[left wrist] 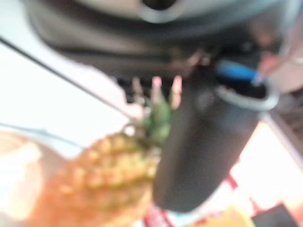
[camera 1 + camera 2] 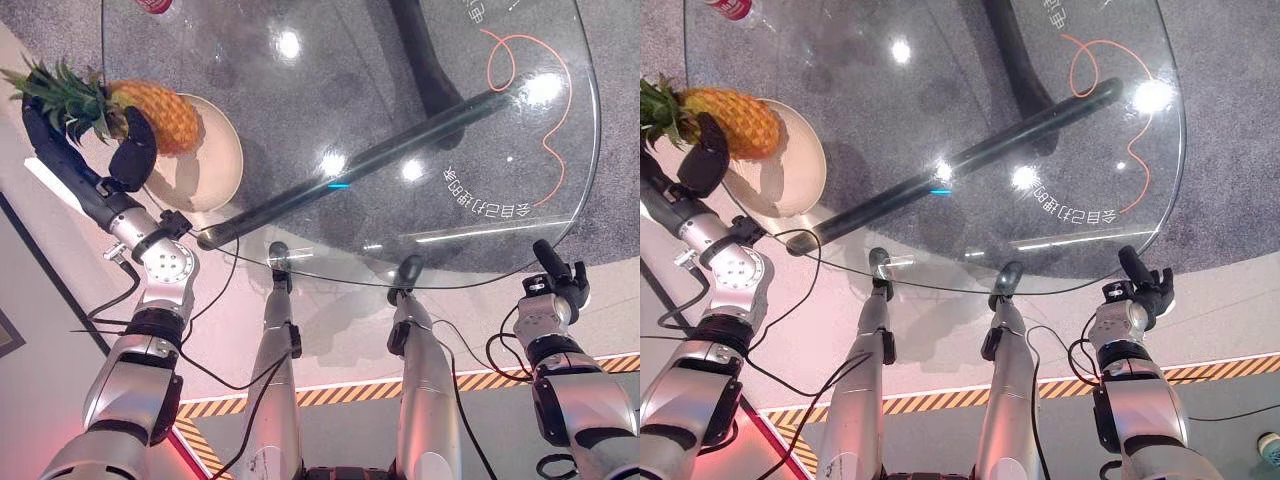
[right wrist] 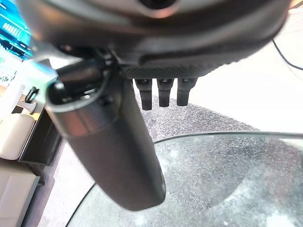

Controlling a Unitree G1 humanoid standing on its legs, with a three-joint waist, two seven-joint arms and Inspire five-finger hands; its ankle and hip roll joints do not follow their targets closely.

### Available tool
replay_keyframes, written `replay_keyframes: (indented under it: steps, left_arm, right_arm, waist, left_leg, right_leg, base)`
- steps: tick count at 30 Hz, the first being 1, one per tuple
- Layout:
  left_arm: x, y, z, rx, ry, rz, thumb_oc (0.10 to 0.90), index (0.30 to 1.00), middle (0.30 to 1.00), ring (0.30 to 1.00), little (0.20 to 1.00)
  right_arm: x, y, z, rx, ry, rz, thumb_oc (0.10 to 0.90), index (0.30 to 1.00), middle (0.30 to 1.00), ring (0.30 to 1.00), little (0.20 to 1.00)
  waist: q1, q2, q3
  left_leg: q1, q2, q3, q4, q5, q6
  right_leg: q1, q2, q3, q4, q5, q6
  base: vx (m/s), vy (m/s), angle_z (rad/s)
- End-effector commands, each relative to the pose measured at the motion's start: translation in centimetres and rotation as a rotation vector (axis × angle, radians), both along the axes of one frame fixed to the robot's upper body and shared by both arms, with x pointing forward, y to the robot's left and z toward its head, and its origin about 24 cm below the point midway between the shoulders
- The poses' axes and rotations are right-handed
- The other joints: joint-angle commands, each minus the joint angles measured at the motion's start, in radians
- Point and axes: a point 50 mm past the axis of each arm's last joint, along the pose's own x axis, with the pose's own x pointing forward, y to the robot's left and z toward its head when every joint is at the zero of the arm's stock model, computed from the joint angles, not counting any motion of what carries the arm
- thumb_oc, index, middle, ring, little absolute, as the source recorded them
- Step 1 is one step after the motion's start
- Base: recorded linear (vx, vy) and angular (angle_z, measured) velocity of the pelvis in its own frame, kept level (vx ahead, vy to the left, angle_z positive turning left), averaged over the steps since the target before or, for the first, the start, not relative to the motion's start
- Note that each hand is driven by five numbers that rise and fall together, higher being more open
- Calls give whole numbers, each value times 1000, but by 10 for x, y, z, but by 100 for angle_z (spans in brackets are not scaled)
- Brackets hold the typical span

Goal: Pick up the fruit to the plate

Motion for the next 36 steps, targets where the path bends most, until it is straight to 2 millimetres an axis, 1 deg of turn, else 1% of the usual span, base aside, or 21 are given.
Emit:
replay_keyframes:
  steps: [1,11,13,14,17,22,26,36]
  left_arm:
    - [0,-5,14,36,-74,-34,800,900,900,900,900]
    - [1,-10,11,73,-56,-45,800,900,900,900,900]
    - [2,-14,13,97,-55,-54,800,900,900,900,900]
    - [2,-15,12,103,-50,-57,800,900,900,900,900]
    - [2,-19,10,124,-51,-67,800,900,900,900,900]
    - [1,-26,12,174,-69,-80,800,900,900,900,900]
    - [1,-29,14,200,-80,-92,800,900,900,900,900]
    - [-3,-42,10,256,-100,-116,800,900,900,900,900]
  right_arm:
    - [-22,-29,1,-30,-5,-139,800,900,900,900,900]
    - [-22,-32,2,-34,-6,-141,800,900,900,900,900]
    - [-21,-31,3,-34,-9,-140,800,900,900,900,900]
    - [-22,-31,2,-34,-6,-140,800,900,900,900,900]
    - [-22,-31,3,-33,-9,-141,800,900,900,900,900]
    - [-20,-31,6,-33,-9,-137,800,900,900,900,900]
    - [-22,-33,4,-33,-7,-141,800,900,900,900,900]
    - [-22,-32,4,-32,-10,-150,800,900,900,900,900]
  waist:
    - [18,-21,-22]
    - [22,-15,-22]
    - [21,-15,-22]
    - [21,-14,-22]
    - [22,-13,-22]
    - [21,-13,-22]
    - [23,-10,-22]
    - [29,-3,-22]
  left_leg:
    - [-7,13,-24,110,-118,-33]
    - [-12,11,-28,115,-121,-31]
    - [-20,10,-28,115,-113,-29]
    - [-13,11,-28,116,-121,-30]
    - [-12,9,-29,115,-122,-29]
    - [-17,9,-31,120,-123,-29]
    - [-15,9,-32,122,-124,-29]
    - [-15,5,-34,122,-126,-26]
  right_leg:
    - [33,-13,-11,-44,51,44]
    - [28,-16,-14,-34,48,44]
    - [20,-17,-15,-35,56,42]
    - [25,-16,-15,-31,49,44]
    - [24,-16,-14,-31,49,44]
    - [18,-15,-12,-29,51,44]
    - [19,-17,-11,-28,52,45]
    - [20,-22,-16,-30,56,47]
  base:
    - [0,0,0]
    - [0,0,0]
    - [0,0,0]
    - [0,0,0]
    - [0,0,0]
    - [0,0,0]
    - [0,0,0]
    - [0,0,0]
